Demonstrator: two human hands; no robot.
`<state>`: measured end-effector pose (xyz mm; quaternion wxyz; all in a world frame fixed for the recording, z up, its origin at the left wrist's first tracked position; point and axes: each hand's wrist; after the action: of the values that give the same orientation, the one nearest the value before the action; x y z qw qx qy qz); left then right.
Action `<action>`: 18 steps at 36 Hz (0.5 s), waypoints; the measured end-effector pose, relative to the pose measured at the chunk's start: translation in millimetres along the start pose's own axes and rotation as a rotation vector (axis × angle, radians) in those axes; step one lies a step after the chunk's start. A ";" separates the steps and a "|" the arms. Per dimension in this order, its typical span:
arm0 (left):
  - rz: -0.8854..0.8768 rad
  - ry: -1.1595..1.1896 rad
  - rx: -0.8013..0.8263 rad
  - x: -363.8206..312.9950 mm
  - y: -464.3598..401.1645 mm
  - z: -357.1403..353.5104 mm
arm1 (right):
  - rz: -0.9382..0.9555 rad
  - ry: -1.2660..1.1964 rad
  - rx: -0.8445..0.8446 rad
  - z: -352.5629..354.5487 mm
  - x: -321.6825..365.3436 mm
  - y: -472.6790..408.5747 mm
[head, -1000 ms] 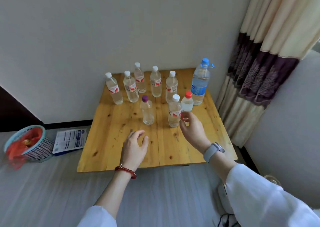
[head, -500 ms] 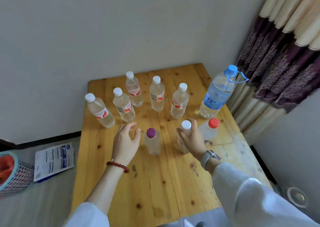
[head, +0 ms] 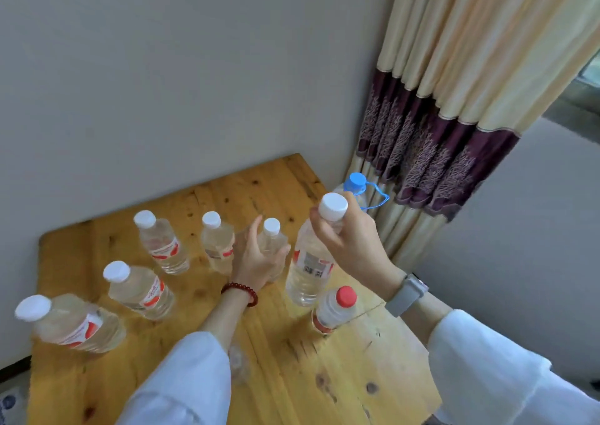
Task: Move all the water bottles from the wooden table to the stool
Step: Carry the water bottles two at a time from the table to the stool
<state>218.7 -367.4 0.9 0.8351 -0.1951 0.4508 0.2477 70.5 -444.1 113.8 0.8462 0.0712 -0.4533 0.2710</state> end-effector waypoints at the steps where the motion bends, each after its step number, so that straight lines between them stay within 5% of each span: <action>1: 0.037 0.024 0.006 5.6 -7.4 -8.8 | 0.005 0.002 -0.009 3.0 -1.3 -1.2; 6: 0.145 -0.028 -0.039 28.3 -32.7 -43.4 | -0.071 -0.058 -0.063 11.1 -19.3 -2.5; 14: 0.053 0.007 -0.091 14.4 -39.8 -23.2 | -0.063 -0.241 -0.155 20.3 -18.6 -13.2; 18: -0.129 0.068 -0.201 -23.5 -43.9 13.9 | 0.028 -0.276 -0.181 25.3 8.9 -24.4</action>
<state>242.6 -400.5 32.5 0.8098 -0.3146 0.4382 0.2305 68.7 -470.5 138.7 0.7750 0.0246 -0.5887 0.2284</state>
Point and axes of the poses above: each hand's wrist, its own y-axis away from the middle knuckle, its own z-axis out of the back of the hand, x = y × z, and after that the axes turned 9 degrees about -z, right-handed
